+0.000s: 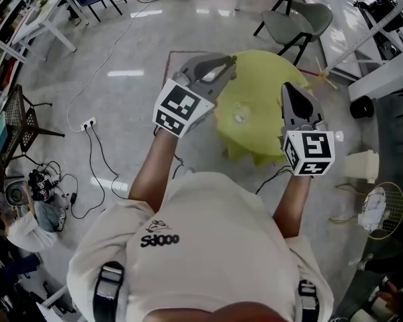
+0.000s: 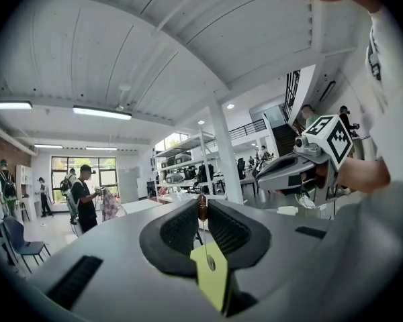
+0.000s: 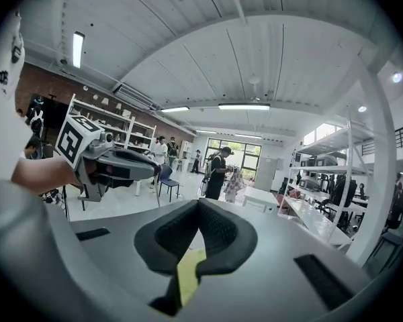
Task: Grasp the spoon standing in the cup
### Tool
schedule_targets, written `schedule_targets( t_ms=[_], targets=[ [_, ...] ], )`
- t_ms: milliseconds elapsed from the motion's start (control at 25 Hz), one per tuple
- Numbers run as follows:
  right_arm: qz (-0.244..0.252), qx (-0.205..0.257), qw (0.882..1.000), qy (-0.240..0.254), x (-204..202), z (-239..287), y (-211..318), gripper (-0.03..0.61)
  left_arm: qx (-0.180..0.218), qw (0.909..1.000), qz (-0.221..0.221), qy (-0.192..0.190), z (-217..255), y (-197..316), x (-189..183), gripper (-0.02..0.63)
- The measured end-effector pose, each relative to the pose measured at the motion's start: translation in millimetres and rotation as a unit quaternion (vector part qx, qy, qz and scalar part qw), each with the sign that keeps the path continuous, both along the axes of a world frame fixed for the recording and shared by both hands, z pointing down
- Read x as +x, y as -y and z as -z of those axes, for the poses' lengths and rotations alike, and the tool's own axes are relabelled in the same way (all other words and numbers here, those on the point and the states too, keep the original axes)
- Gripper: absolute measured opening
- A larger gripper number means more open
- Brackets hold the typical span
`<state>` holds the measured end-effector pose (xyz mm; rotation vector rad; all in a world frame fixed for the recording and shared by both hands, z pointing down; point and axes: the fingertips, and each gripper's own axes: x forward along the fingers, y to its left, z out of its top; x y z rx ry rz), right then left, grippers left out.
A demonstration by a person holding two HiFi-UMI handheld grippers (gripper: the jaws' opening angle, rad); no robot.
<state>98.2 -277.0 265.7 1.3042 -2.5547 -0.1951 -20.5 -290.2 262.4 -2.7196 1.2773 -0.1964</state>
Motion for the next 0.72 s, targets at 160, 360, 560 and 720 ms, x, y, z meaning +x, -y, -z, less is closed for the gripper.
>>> schedule_targets(
  t_ms=[160,360,560,720],
  targets=[
    [-0.003,-0.005,1.000,-0.001,2,-3,0,0.021,-0.010,0.9999,-0.003,0.003,-5,0,2,0.063],
    [-0.006,-0.013,1.000,-0.002,-3,-8,-2,0.021,-0.021,0.9998,-0.005,0.004,-12,-1,-2,0.063],
    [-0.006,-0.014,1.000,-0.004,-3,-9,0,0.021,-0.021,0.9998,-0.007,0.000,-13,1,0,0.063],
    [-0.007,-0.015,1.000,-0.004,-1,-11,2,0.021,-0.023,0.9997,-0.007,-0.002,-15,2,2,0.063]
  ],
)
